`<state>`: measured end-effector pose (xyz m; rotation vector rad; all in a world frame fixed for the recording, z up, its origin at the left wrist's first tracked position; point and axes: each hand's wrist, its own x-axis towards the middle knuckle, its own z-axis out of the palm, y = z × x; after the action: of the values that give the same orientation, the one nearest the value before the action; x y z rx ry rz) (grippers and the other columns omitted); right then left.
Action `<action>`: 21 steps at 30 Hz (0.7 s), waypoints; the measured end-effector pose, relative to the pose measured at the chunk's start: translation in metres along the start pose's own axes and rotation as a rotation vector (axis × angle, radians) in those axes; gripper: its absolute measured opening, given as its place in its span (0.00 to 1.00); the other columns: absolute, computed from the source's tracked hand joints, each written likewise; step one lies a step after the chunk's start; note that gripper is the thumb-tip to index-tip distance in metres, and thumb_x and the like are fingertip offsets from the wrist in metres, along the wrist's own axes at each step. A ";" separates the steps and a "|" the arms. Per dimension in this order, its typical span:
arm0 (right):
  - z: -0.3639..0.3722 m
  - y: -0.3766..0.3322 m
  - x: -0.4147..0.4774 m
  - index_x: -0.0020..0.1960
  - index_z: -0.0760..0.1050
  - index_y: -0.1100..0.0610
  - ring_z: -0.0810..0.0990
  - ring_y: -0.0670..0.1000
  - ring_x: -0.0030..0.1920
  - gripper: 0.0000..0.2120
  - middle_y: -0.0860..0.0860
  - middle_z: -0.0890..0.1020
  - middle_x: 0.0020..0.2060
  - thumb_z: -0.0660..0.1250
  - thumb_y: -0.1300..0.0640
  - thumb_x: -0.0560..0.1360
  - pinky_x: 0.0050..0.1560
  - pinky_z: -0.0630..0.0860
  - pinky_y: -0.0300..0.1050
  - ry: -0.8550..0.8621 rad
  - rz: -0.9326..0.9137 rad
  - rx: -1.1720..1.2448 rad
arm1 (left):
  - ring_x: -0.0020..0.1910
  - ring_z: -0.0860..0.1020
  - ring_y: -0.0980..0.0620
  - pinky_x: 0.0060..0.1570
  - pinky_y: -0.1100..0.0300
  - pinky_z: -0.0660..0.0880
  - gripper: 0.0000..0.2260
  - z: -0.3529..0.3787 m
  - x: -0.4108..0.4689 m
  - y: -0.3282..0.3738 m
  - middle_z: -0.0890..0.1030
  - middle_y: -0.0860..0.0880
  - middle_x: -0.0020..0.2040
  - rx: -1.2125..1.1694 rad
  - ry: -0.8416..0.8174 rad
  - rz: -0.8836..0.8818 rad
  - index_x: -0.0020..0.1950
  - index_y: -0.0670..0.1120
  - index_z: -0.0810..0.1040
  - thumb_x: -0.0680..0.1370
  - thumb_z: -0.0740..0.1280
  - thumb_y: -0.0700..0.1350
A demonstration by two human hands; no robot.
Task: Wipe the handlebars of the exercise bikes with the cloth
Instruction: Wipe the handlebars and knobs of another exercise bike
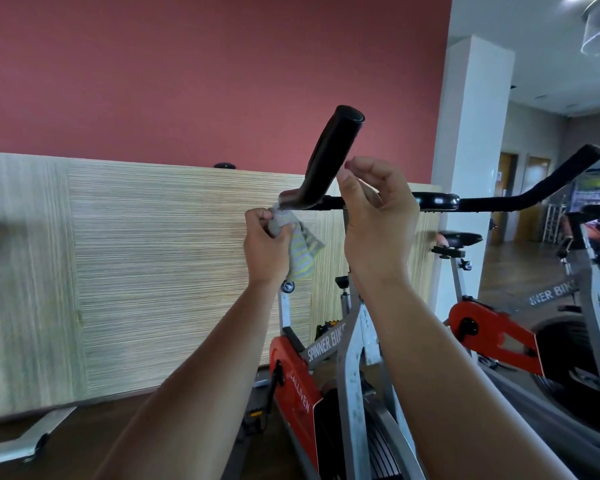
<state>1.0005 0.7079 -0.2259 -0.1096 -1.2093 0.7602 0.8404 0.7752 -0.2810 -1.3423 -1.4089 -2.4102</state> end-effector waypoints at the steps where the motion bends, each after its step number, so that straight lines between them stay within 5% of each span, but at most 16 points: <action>1: -0.004 0.004 -0.003 0.52 0.79 0.56 0.84 0.41 0.49 0.05 0.47 0.85 0.47 0.71 0.62 0.78 0.49 0.76 0.32 0.017 0.002 -0.024 | 0.41 0.75 0.71 0.41 0.75 0.70 0.13 -0.005 -0.003 0.001 0.75 0.57 0.47 -0.009 -0.004 0.000 0.54 0.46 0.69 0.76 0.72 0.39; 4: -0.015 0.025 -0.020 0.52 0.80 0.55 0.83 0.41 0.48 0.04 0.46 0.85 0.46 0.70 0.61 0.78 0.49 0.76 0.33 0.041 0.045 -0.100 | 0.47 0.76 0.63 0.49 0.64 0.75 0.14 -0.020 -0.010 0.005 0.76 0.53 0.50 -0.068 -0.090 0.016 0.53 0.47 0.70 0.75 0.74 0.40; 8: -0.019 0.056 -0.041 0.58 0.79 0.51 0.81 0.37 0.54 0.08 0.43 0.83 0.52 0.69 0.56 0.79 0.52 0.77 0.33 -0.129 0.208 -0.223 | 0.47 0.80 0.51 0.49 0.49 0.79 0.14 -0.031 -0.020 0.027 0.81 0.43 0.52 -0.165 -0.261 -0.030 0.52 0.51 0.72 0.75 0.75 0.41; 16: -0.005 0.060 -0.044 0.62 0.76 0.44 0.84 0.45 0.54 0.15 0.36 0.83 0.50 0.72 0.56 0.78 0.54 0.83 0.47 -0.271 0.299 -0.095 | 0.47 0.84 0.47 0.46 0.54 0.81 0.07 -0.049 -0.027 0.057 0.86 0.46 0.50 -0.141 -0.444 -0.062 0.56 0.46 0.76 0.79 0.70 0.42; 21: 0.002 0.066 -0.043 0.50 0.78 0.43 0.85 0.51 0.49 0.11 0.41 0.85 0.43 0.71 0.60 0.78 0.47 0.83 0.46 -0.174 0.364 0.023 | 0.49 0.83 0.53 0.47 0.59 0.80 0.07 -0.058 -0.024 0.059 0.85 0.52 0.51 0.005 -0.482 0.006 0.54 0.50 0.84 0.82 0.65 0.44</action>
<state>0.9621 0.7315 -0.2904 -0.2540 -1.3634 1.1192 0.8428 0.6902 -0.2690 -2.0187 -1.4864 -2.1611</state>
